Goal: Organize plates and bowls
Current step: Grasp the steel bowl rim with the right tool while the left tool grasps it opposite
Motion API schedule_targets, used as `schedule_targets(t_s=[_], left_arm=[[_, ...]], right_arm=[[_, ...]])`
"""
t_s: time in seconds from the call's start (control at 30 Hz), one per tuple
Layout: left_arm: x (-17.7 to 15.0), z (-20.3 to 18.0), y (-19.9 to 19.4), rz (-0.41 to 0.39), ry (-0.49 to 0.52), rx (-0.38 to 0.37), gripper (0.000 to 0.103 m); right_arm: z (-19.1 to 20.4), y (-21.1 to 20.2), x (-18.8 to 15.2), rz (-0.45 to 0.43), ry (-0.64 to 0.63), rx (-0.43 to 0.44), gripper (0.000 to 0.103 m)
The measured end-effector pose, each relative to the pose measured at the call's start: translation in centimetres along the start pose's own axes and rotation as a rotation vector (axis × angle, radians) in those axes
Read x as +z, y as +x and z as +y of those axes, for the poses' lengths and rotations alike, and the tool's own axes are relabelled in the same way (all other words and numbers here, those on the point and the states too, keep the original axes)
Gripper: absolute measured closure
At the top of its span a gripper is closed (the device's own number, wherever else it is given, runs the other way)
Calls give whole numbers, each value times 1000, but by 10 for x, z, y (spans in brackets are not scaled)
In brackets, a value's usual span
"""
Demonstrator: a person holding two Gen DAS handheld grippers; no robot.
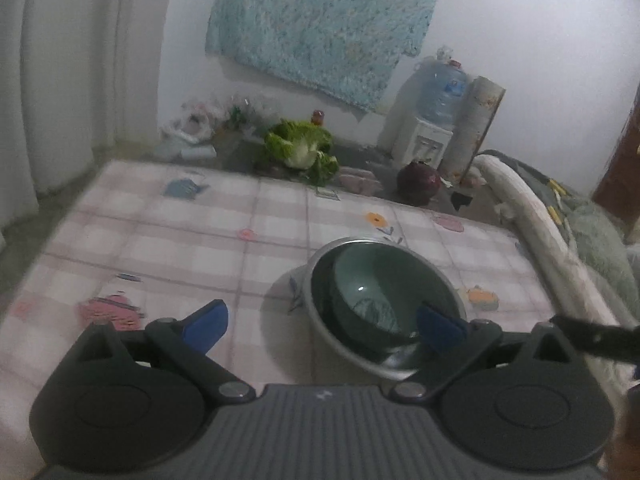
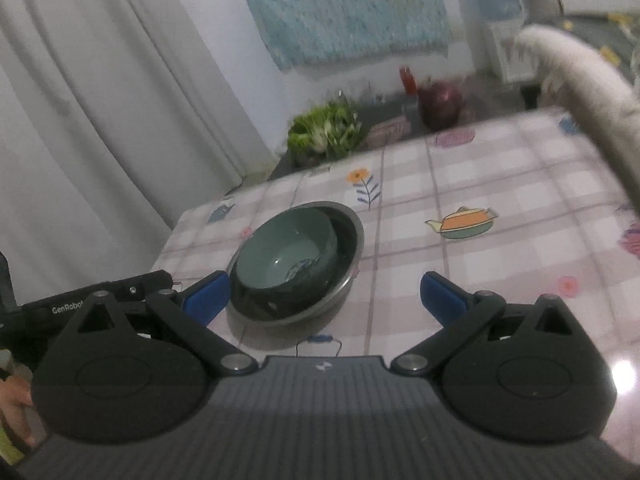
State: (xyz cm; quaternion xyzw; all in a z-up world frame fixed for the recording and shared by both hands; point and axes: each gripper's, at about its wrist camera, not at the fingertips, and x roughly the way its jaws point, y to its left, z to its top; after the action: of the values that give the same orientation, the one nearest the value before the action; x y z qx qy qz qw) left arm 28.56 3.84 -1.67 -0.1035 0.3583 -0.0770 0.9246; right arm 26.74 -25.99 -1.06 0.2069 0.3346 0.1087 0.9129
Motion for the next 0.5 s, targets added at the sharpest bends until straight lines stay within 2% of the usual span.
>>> schedule_targets(t_s=[0.13,0.2,0.27,0.37,0.5], left_arm=[[11,5,37,72,-60,-9,10],[14,8,51,99,-80,-8,24],[13,12,56,119,-106,-18,26],[7,20,48,88,-127,-30,28],[4,26,37,57,-124,-33,34]], right_arm=[[-11,41,19,53,41,16,1],[-14,61,28,73,55,12,3],[-16,70,31,75,62,-4,4],[-21,72,33,66,79,0,8],[-25,74,31,81,77,-3,20]])
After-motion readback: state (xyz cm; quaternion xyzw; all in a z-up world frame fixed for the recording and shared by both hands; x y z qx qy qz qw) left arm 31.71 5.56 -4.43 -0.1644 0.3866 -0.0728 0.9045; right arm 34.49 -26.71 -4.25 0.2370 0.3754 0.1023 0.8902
